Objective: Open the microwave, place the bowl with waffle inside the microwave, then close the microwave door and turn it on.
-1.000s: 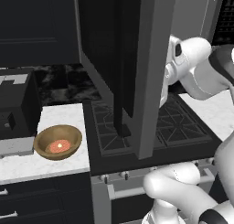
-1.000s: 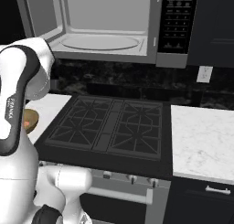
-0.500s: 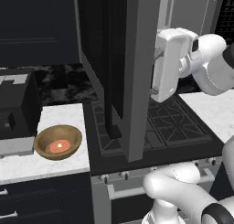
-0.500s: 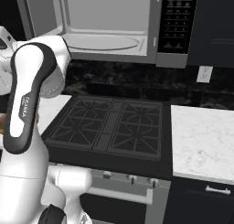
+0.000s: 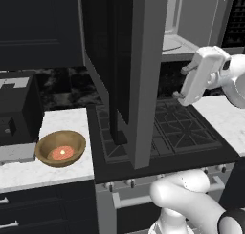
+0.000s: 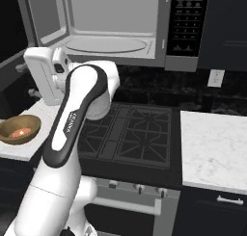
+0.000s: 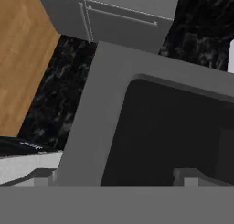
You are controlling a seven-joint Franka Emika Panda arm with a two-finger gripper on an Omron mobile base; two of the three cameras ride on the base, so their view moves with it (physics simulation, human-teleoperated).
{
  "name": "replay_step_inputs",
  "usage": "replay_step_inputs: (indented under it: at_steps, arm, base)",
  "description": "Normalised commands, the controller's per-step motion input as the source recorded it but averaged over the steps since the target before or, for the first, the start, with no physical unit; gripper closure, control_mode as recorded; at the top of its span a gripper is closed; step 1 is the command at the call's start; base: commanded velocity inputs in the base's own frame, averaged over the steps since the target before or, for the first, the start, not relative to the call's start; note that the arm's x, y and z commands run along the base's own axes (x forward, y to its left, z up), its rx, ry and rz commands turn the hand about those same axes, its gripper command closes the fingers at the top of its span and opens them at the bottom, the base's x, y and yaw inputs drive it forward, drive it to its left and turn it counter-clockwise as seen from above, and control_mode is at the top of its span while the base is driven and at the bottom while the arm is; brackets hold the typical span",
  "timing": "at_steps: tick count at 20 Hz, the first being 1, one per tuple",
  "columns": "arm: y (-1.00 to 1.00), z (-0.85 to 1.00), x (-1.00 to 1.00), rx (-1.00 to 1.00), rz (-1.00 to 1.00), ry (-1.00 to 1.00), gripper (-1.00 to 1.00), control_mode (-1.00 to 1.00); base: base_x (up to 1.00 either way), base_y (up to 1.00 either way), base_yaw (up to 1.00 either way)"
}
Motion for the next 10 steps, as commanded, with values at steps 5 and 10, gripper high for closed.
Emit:
replay_step_inputs:
  at_steps: [5, 10]
  arm:
    - [-0.04, -0.71, 0.46, -0.22, 0.0, -0.19, -1.0, -1.0]
    - [0.4, -0.52, 0.35, -0.33, -0.05, 0.0, -1.0, -1.0]
  base:
    - [0.0, 0.0, 0.0]
    - [0.0, 0.0, 0.0]
